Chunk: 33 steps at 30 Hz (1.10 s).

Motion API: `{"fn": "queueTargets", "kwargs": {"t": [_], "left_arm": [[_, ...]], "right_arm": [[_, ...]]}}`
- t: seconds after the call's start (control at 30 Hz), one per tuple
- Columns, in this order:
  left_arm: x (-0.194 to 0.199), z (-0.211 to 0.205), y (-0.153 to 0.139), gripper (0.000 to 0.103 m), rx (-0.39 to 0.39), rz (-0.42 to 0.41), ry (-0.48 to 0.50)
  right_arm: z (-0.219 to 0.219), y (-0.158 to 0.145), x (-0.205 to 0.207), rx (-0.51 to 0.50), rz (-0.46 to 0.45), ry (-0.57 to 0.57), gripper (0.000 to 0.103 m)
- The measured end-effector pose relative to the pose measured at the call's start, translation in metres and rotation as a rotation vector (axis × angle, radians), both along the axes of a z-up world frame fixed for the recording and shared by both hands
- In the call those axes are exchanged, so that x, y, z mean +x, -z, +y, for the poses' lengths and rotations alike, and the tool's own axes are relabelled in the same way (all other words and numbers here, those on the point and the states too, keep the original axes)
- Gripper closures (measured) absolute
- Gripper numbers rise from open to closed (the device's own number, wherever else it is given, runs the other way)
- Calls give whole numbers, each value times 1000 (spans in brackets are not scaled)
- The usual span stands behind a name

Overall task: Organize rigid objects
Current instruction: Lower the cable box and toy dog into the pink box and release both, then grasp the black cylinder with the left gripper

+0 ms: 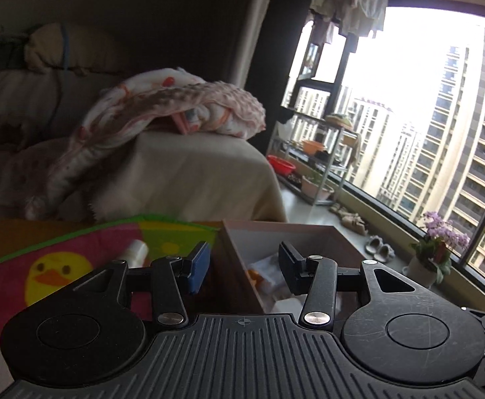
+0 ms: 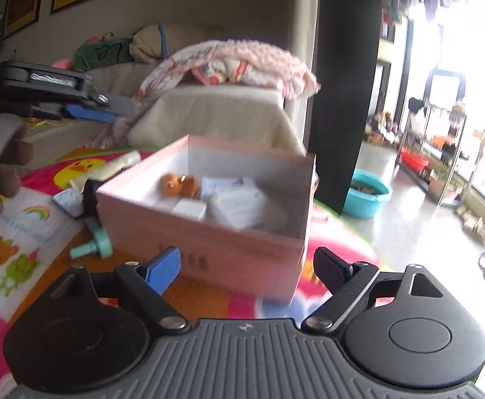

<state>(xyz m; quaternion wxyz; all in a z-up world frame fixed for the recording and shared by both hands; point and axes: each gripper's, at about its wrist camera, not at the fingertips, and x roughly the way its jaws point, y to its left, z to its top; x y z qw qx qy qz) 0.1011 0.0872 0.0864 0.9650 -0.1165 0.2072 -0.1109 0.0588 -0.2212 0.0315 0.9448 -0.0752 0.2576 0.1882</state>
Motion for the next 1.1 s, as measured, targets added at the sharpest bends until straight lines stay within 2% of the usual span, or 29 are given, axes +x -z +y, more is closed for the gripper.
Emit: {"fn": "queueTargets", "kwargs": {"t": [0.1,0.17,0.27,0.43,0.57,0.6,0.7,0.87,1.1], "left_arm": [[-19,16,12,53,-7,34,-46],[-22,23,22,53,-17,72,-69],[-16,28,33,53,-40,124,-82],[11,14,47,53,-30,176,-35],[34,-5,59,53,44,219,-26],[38,-8,63,49,65,236,-30],[43,-10,71,50,71,267,-15],[18,-3,72,51,65,249,0],[-51,11,75,51,56,230,27]], "right_arm": [[2,14,-4,35,91,-17,15],[7,21,-7,43,116,-32,15],[18,24,-12,20,116,-57,15],[36,26,-22,-55,74,-98,15],[38,27,-25,-74,67,-107,15],[37,27,-24,-72,75,-105,15],[35,28,-18,-61,106,-96,15],[35,30,-15,-56,129,-102,15],[46,24,-15,-37,137,-178,15]]}}
